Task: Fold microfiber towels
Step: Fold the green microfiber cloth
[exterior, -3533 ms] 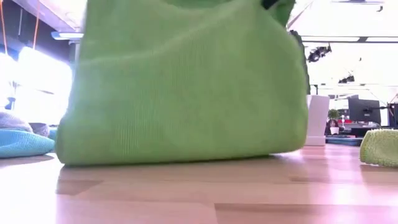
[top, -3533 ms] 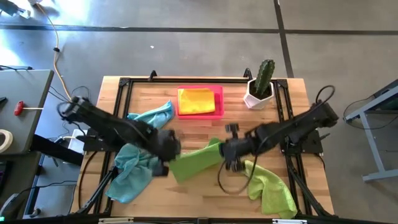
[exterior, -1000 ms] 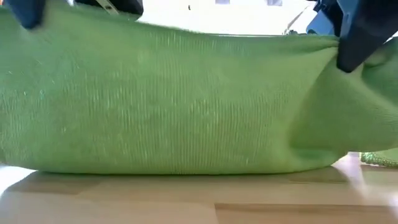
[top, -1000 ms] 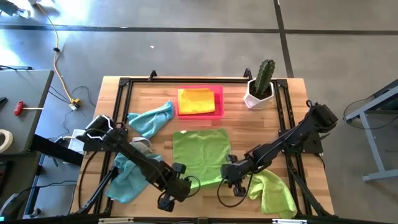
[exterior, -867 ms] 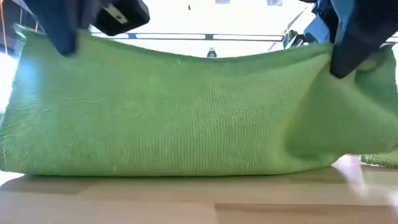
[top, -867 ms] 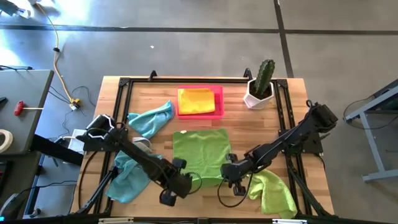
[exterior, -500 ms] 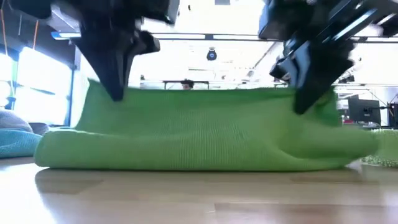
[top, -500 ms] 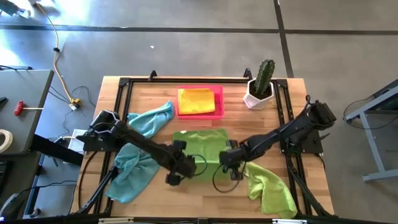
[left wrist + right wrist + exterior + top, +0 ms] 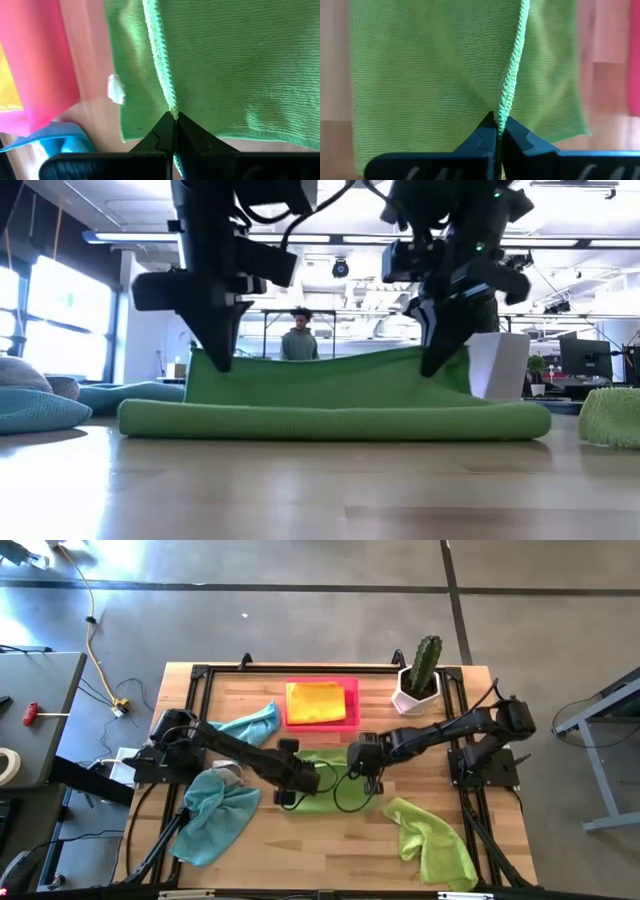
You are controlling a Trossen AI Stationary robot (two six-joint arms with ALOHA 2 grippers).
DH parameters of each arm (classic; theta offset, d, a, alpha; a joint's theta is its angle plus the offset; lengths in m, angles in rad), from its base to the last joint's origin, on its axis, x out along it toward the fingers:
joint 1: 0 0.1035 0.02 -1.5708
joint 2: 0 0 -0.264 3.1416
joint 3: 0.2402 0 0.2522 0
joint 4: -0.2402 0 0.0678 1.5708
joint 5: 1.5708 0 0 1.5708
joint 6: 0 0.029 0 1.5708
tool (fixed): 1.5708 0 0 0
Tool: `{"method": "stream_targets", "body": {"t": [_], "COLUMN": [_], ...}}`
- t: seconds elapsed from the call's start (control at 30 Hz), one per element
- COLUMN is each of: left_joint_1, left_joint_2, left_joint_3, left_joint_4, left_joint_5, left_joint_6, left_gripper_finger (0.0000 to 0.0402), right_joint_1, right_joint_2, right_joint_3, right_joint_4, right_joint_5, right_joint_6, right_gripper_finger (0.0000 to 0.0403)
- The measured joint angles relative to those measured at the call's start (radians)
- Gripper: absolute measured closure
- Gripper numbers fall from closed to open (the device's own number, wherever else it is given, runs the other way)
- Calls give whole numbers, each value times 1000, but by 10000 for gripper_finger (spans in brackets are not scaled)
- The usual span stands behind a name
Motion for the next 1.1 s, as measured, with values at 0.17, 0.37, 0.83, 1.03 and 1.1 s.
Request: {"method": "stream_targets", "body": {"t": [0.17,0.37,0.83,1.03,1.1], "left_joint_1": [43,88,134,156,158], "left_joint_2": [0,0,0,0,2], "left_joint_3": [0,0,0,0,0], "left_joint_4": [5,4,-57,-49,-45], "left_joint_5": [-7,22,-28,-30,-30], "left_joint_6": [49,49,4,12,12], "left_gripper_finger": [402,402,402,400,397], "right_joint_1": [-52,-98,-135,-143,-148], "right_joint_2": [0,0,0,0,0], "right_joint_3": [0,0,0,0,0], "right_joint_4": [3,15,41,44,48], "right_joint_5": [14,17,15,18,29], "right_joint_6": [-53,-89,-152,-181,-202], "right_gripper_finger": [402,402,402,394,381]}}
